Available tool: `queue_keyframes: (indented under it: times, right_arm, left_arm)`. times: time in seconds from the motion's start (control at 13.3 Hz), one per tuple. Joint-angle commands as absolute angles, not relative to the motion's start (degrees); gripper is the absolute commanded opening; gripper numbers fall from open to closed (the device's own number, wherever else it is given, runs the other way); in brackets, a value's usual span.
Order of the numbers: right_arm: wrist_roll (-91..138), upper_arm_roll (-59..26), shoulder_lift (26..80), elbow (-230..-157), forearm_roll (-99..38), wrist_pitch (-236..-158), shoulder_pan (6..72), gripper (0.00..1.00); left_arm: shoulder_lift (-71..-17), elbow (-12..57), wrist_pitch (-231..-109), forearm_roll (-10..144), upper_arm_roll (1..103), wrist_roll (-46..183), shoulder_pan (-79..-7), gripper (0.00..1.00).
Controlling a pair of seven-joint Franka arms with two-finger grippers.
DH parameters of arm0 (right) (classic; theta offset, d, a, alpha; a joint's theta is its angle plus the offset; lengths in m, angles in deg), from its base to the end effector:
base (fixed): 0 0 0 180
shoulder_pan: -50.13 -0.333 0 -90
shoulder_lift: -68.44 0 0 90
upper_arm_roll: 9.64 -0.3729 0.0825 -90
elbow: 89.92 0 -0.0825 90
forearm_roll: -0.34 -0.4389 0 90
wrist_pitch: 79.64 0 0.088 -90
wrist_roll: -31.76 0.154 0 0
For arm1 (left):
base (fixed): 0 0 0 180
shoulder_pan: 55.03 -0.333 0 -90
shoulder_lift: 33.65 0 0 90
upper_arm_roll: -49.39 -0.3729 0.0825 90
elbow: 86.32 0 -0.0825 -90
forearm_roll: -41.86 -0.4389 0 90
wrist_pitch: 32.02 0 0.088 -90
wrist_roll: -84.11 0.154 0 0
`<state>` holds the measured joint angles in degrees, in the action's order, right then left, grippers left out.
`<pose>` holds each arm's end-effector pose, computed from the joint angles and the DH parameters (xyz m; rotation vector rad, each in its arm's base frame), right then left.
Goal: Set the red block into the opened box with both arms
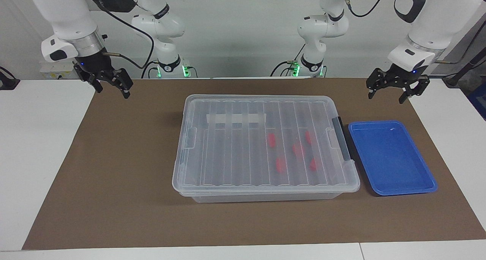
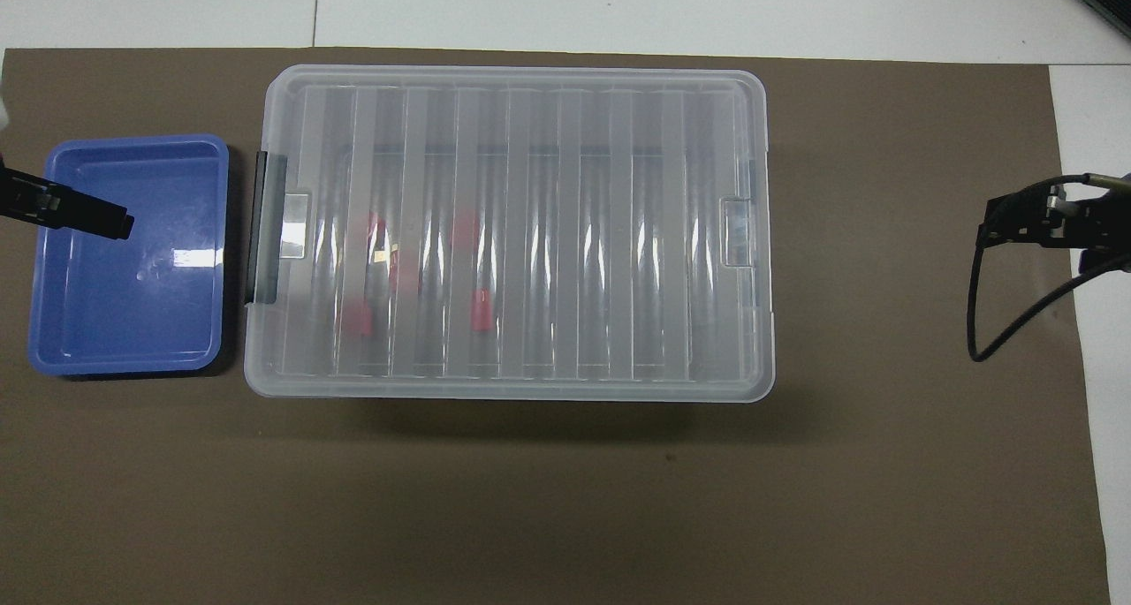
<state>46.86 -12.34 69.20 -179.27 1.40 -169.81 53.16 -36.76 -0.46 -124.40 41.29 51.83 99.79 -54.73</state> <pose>0.6065 -0.0061 0.6487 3.0975 -0.4199 0.0466 0.6363 -0.0282 0.6428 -3.0857 0.5003 -0.0912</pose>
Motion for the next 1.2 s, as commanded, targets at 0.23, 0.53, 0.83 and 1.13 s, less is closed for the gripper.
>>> queue_keyframes:
  times: [0.23,0.53,0.83,1.13]
  right_arm:
    - [41.87,-12.80,67.56,-177.10,1.22,-165.60,52.94,1.00]
    - [42.84,-13.33,68.44,-178.34,1.04,-165.60,52.85,1.00]
    - [42.84,-13.42,68.62,-178.51,0.96,-165.60,52.42,1.00]
    - [42.84,-13.42,68.62,-178.51,0.96,-165.78,52.24,1.00]
  left_arm:
    - [-33.56,1.92,-125.01,42.04,52.91,100.11,-55.57,1.00]
    - [-33.30,1.93,-124.75,42.04,52.82,100.19,-55.47,1.00]
    - [-32.33,2.02,-122.91,42.04,52.91,100.19,-55.47,1.00]
    - [-31.72,2.01,-121.85,42.04,52.91,100.19,-55.21,1.00]
